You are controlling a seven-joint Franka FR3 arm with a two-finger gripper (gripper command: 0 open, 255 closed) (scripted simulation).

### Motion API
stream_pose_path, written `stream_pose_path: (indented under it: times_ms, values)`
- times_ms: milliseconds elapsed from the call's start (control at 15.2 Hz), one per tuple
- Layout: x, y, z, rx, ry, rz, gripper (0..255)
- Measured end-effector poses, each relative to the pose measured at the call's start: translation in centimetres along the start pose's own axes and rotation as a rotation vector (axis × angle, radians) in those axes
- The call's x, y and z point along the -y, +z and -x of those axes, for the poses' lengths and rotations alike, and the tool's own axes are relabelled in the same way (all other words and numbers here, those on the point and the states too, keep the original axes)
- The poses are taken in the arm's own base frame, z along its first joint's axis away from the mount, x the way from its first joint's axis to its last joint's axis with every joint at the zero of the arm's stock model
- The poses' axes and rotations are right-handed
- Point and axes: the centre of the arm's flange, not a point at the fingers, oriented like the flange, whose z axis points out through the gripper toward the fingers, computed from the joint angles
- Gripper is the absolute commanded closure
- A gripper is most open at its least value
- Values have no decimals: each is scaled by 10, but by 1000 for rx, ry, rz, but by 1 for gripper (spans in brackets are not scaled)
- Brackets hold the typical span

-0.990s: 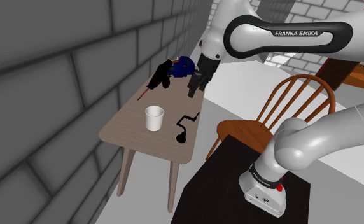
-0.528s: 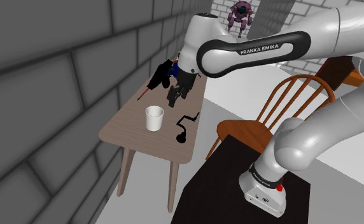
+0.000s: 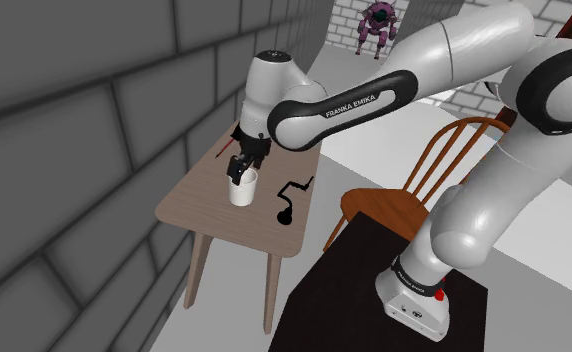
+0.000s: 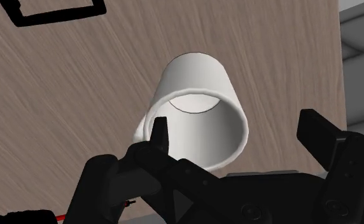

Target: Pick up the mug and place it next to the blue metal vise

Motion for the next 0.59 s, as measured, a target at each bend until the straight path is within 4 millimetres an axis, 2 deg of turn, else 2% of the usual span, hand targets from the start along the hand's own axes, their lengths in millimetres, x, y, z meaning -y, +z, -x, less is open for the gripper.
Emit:
stream_pose_path:
  times_ms: [132, 594]
  values:
    - [16, 16, -15, -5, -9, 11, 0]
    - [20, 55, -22, -8, -13, 17, 0]
